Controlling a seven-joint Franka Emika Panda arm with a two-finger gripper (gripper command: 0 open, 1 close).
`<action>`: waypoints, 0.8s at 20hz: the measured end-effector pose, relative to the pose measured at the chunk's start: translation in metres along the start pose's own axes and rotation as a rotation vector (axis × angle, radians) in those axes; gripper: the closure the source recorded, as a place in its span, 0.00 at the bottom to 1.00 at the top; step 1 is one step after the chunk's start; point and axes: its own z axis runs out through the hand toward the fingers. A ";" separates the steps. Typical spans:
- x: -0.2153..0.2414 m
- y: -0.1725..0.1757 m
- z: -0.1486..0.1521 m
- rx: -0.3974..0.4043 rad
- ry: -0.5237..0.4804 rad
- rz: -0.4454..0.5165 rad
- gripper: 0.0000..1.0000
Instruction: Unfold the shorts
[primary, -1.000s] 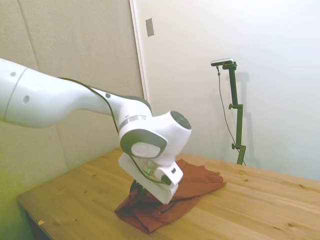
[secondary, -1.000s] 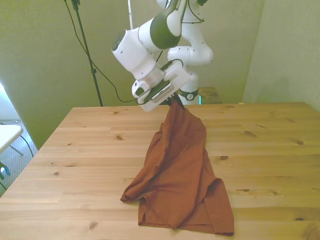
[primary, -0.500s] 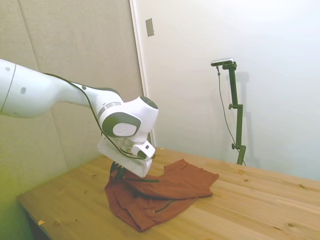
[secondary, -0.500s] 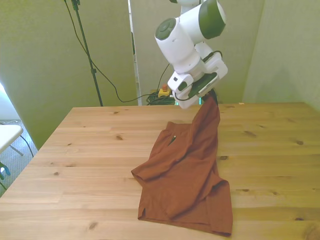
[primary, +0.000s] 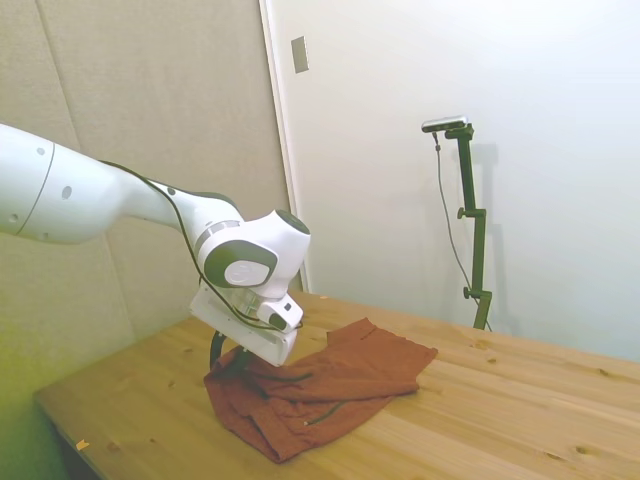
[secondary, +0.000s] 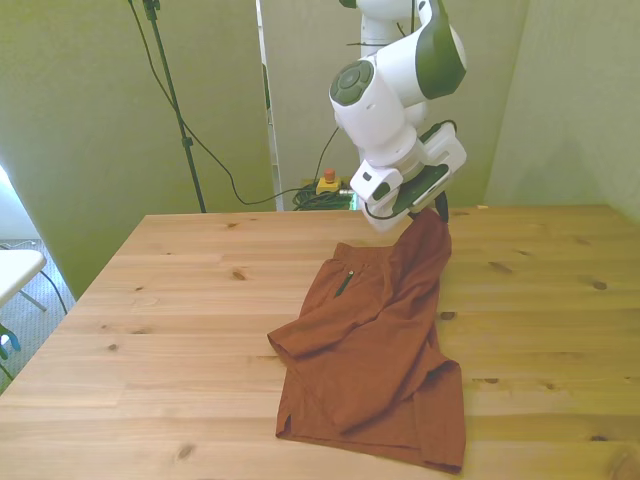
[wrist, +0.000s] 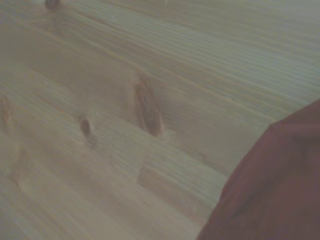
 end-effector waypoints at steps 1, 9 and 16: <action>-0.001 -0.007 0.001 0.000 -0.001 -0.013 0.00; -0.016 -0.086 0.041 -0.012 -0.068 -0.118 0.00; 0.029 -0.042 -0.049 -0.032 0.225 0.124 0.00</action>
